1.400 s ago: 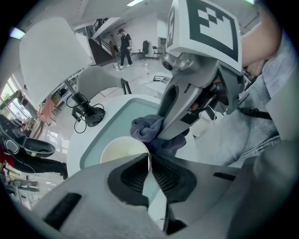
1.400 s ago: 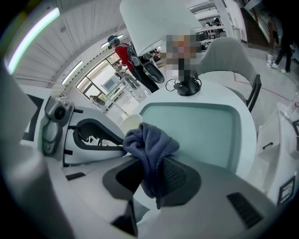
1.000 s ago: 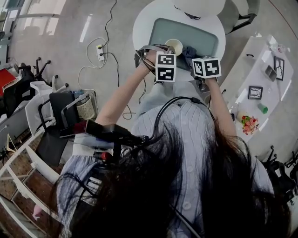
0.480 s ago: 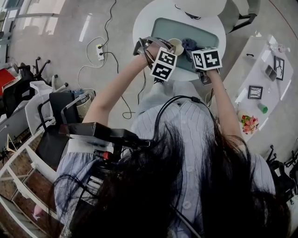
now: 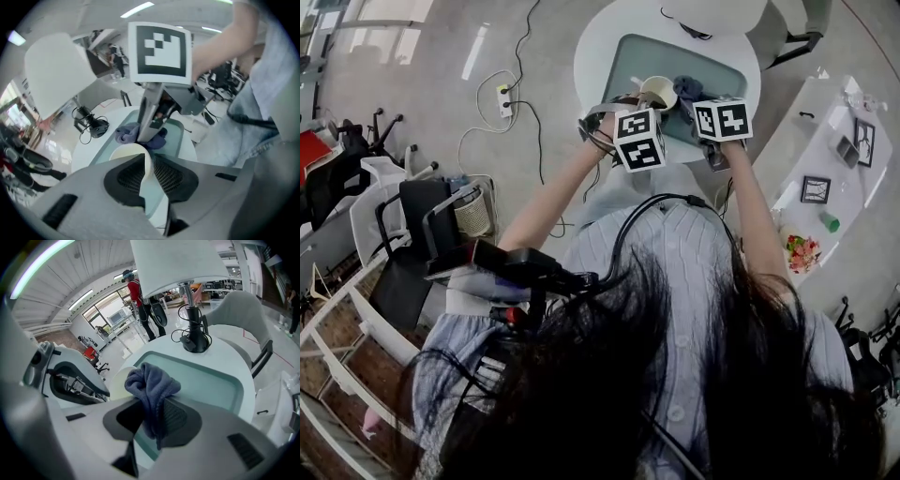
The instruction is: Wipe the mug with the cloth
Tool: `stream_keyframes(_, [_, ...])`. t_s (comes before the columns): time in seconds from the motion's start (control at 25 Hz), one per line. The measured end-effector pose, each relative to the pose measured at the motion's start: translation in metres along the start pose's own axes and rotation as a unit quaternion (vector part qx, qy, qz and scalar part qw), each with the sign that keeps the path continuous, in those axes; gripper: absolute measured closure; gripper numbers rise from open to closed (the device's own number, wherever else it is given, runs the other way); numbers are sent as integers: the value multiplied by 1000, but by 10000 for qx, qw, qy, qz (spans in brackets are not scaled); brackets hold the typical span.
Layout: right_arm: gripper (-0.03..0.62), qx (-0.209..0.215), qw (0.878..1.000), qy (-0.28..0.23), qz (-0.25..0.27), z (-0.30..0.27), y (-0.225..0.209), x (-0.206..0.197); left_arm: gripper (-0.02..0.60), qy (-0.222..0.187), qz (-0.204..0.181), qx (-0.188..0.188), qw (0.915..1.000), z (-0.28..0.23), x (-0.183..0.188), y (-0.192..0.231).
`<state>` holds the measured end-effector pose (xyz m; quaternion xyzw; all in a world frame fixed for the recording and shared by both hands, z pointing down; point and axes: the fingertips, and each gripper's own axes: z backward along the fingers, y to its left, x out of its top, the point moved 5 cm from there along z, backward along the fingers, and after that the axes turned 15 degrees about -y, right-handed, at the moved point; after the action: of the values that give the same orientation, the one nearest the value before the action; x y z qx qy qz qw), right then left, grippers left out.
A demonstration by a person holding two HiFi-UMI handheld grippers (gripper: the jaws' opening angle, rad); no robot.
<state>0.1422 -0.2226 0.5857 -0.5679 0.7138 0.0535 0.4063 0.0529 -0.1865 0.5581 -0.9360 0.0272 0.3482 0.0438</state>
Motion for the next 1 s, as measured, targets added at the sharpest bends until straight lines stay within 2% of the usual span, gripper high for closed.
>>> stream_keyframes(0.12, [496, 6, 10000, 15, 25, 0, -2, 0, 538, -114, 760, 655, 9949, -5, 8, 6])
stream_keyframes(0.24, [496, 30, 10000, 55, 77, -2, -3, 1, 526, -116, 1498, 1050, 9831, -11, 11, 7])
stream_keyframes(0.32, [496, 46, 9999, 85, 114, -2, -4, 2, 484, -153, 2145, 1237, 9687, -15, 11, 7])
stream_keyframes(0.4, [496, 53, 9998, 109, 141, -3, -4, 3, 466, -171, 2830, 1308, 9500, -20, 8, 6])
stream_keyframes(0.48, [496, 64, 9998, 125, 164, -5, -3, 4, 466, -176, 3216, 1351, 9370, -23, 4, 8])
stream_keyframes(0.52, [496, 71, 9997, 134, 178, -6, -3, 4, 466, -144, 3247, 1393, 9354, -24, 2, 9])
stream_keyframes(0.72, [496, 131, 9993, 198, 276, -6, -2, 7, 469, 339, 2910, 1741, 9401, -30, -11, 13])
stream_keyframes(0.8, [496, 161, 9991, 219, 314, -6, -1, 7, 471, 445, 2838, 1762, 9415, -33, -14, 12])
stream_keyframes(0.88, [496, 184, 9990, 229, 342, -6, 0, 8, 481, 487, 2661, 1707, 9475, -35, -15, 10])
stream_keyframes(1.0, [496, 291, 9988, 206, 336, -8, 1, 8, 512, 491, 2162, 1441, 9644, -38, -14, 9])
